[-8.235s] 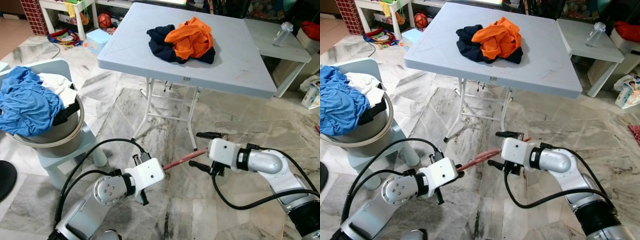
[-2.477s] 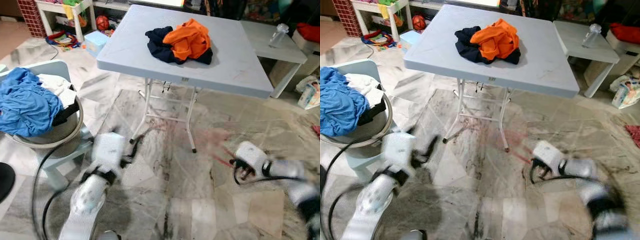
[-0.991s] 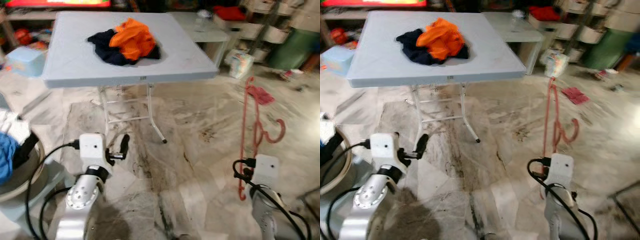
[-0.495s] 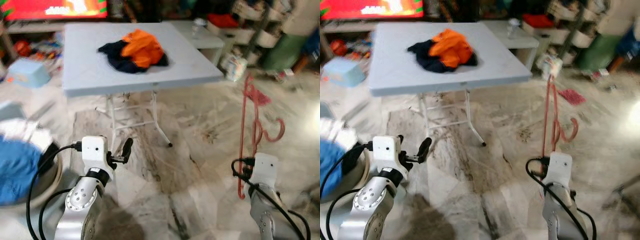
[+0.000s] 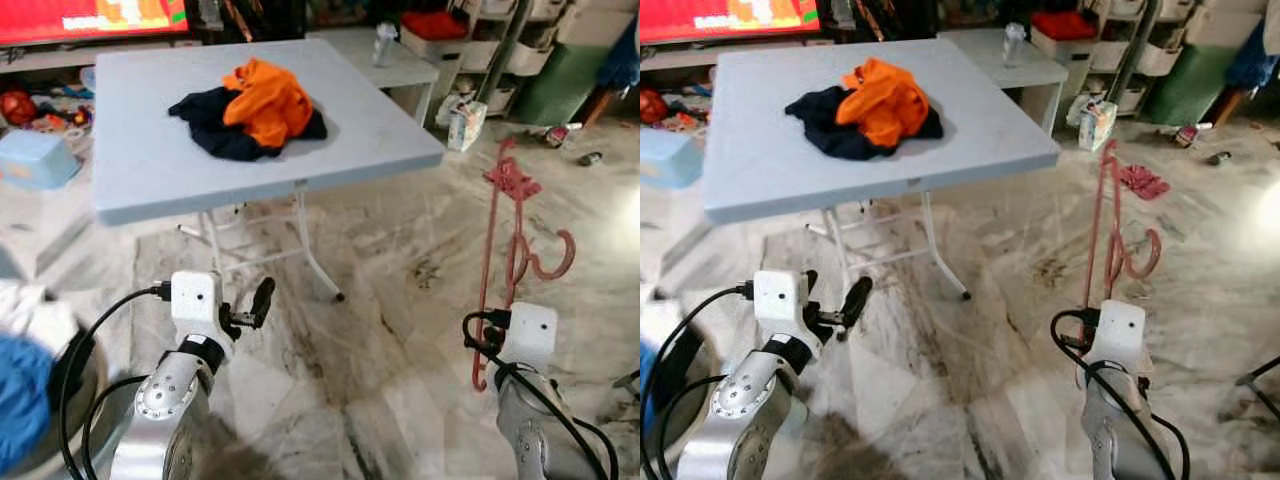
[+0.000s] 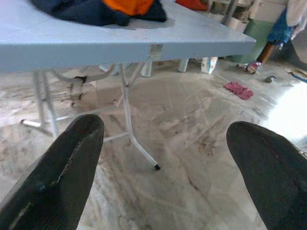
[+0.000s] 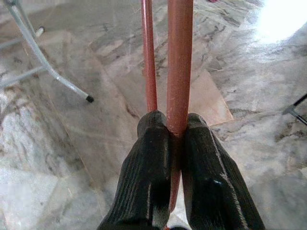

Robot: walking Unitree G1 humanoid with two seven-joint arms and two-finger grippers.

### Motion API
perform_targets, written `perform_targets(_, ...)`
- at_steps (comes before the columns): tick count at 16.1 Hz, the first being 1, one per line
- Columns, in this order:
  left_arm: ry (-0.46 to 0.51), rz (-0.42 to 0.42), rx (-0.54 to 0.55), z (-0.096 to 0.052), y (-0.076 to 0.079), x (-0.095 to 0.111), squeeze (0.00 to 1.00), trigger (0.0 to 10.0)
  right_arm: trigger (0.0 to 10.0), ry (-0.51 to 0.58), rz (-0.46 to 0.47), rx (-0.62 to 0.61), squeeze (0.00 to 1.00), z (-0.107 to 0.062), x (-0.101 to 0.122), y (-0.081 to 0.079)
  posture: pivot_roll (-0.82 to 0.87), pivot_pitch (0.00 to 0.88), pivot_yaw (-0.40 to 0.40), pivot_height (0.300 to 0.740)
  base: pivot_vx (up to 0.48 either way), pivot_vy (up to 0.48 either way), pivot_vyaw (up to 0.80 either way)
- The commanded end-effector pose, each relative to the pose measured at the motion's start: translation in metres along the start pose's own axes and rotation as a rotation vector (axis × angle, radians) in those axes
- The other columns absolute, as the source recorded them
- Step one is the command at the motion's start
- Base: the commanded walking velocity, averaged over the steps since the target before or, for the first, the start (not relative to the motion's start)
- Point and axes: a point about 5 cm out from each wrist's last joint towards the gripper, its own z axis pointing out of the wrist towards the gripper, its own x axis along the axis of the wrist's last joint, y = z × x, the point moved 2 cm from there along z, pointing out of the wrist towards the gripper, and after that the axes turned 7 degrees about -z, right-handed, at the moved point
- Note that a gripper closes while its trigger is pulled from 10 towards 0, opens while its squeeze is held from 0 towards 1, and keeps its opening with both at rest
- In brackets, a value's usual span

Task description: Hang hanger

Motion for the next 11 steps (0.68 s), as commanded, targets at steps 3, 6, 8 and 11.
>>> perform_targets(3, -0.026, -0.011, -0.047, 0.002, 0.009, -0.004, 0.00, 10.0, 10.0, 0.023, 0.018, -0.056, 0.00, -0.001, 0.004, 0.014, 0.04, 0.085, -0.080, 0.740, 0.480, 0.000, -0.80)
perform_targets(6, -0.042, -0.004, -0.068, 0.003, 0.010, -0.005, 0.00, 10.0, 10.0, 0.026, 0.017, -0.058, 0.00, 0.001, 0.005, 0.011, 0.04, 0.083, -0.079, 0.740, 0.480, 0.000, -0.80)
perform_targets(8, -0.057, -0.001, -0.067, 0.003, 0.008, -0.007, 0.00, 10.0, 10.0, 0.028, 0.013, -0.061, 0.00, 0.002, 0.005, 0.010, 0.04, 0.080, -0.081, 0.740, 0.480, 0.000, -0.80)
perform_targets(11, -0.105, -0.003, -0.089, 0.002, 0.012, -0.014, 0.00, 10.0, 10.0, 0.028, 0.009, -0.066, 0.00, 0.003, 0.005, 0.008, 0.05, 0.079, -0.081, 0.740, 0.405, 0.000, -0.80)
